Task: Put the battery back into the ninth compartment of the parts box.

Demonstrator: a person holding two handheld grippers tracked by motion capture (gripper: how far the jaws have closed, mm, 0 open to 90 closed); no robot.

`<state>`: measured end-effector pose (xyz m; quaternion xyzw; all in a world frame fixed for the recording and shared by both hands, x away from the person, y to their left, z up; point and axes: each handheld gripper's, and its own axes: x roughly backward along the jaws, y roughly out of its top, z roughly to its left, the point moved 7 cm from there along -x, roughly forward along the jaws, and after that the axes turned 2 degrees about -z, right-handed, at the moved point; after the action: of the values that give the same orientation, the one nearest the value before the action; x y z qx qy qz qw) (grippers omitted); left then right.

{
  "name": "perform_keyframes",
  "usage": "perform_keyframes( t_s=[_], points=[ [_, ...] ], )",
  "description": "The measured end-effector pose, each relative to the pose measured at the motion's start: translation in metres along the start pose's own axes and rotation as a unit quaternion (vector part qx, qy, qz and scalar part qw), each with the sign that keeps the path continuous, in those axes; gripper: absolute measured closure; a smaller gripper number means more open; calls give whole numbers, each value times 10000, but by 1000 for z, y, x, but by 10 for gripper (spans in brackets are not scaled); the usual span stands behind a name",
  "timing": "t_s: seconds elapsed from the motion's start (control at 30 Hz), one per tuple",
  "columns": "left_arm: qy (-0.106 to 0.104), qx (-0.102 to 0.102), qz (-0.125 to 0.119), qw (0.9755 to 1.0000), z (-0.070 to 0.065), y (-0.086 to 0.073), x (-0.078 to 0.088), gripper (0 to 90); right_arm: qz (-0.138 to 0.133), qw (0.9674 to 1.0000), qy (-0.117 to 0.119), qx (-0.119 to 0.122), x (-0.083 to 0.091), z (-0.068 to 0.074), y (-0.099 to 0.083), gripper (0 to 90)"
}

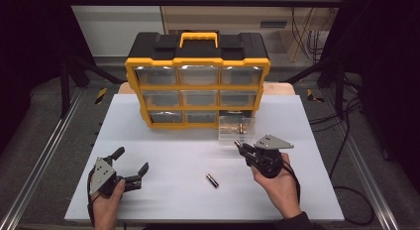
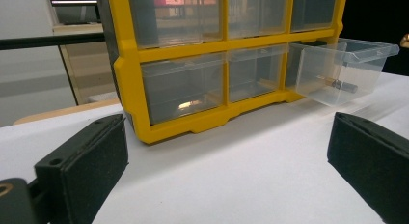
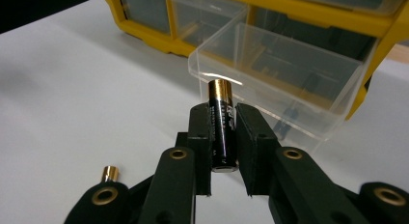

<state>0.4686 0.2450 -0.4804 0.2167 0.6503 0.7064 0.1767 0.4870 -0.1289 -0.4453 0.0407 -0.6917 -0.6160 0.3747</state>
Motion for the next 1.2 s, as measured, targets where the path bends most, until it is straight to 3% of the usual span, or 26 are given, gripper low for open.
perform_keyframes(
  t_s=[0.27,0.57,1.2],
  points=[
    [9,11,-19,10000,0,1,0,4,-144,9997,-78,162,8,-4,30,768],
    [6,13,-37,10000,1,1,0,4,-245,9989,-204,346,5,-12,60,768],
    [-11,-31,-21,10000,0,1,0,5,-131,9983,-311,471,-10,-32,92,768]
  ],
)
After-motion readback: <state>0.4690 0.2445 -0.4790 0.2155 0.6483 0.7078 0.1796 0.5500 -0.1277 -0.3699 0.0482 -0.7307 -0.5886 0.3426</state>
